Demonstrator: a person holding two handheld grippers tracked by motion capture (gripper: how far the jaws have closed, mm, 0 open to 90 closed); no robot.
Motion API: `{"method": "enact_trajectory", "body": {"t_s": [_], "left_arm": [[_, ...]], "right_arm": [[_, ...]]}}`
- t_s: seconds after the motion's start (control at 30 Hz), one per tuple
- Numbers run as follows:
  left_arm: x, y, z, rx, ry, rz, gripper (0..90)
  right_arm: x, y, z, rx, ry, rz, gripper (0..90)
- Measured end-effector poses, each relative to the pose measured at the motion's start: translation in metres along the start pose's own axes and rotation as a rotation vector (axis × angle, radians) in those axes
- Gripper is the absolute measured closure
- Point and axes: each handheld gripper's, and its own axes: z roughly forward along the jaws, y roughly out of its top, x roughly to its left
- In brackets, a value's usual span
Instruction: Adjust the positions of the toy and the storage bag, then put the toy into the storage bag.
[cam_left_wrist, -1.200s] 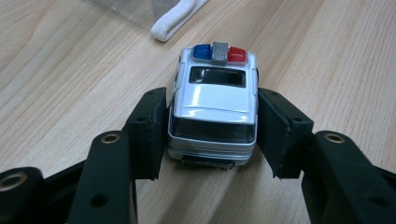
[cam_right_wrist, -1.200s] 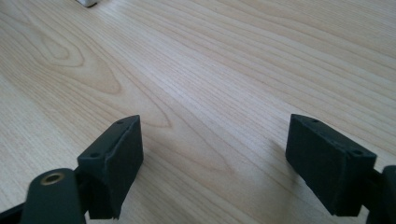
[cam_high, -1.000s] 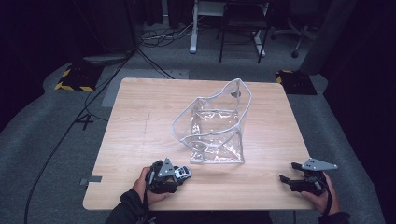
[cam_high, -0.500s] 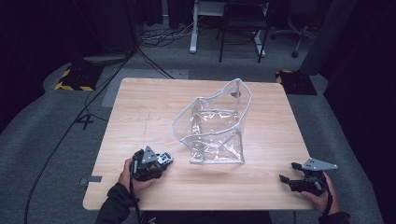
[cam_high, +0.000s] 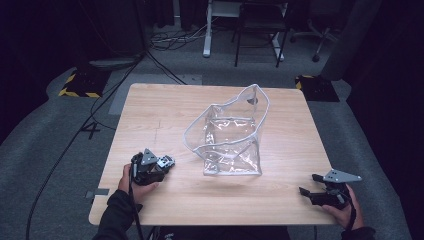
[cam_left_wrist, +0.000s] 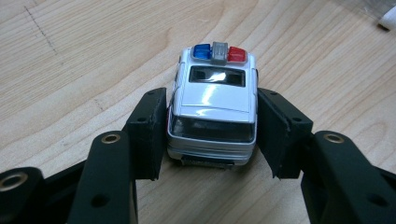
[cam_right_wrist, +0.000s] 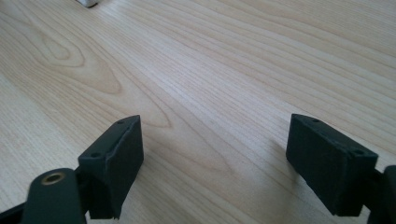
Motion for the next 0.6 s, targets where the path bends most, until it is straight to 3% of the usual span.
{"method": "enact_trajectory", "body": {"t_s": [0.3, 0.47, 0.6], "left_arm": [[0.0006, -0.0009, -0.0019, -0.007, -0.015, 0.002, 47.4], [0.0020, -0.0024, -0.0039, -0.051, -0.029, -0.020, 47.4], [0.0021, -0.0004, -0.0078, -0.073, -0.022, -0.014, 47.5]], "right_arm": [[0.0013, -0.0006, -0.0005, -0.003, -0.006, 0.007, 19.1], [0.0009, -0.0005, -0.0005, -0.002, -0.003, 0.006, 19.1], [0.0013, -0.0005, -0.0006, -0.002, -0.006, 0.003, 19.2]]}}
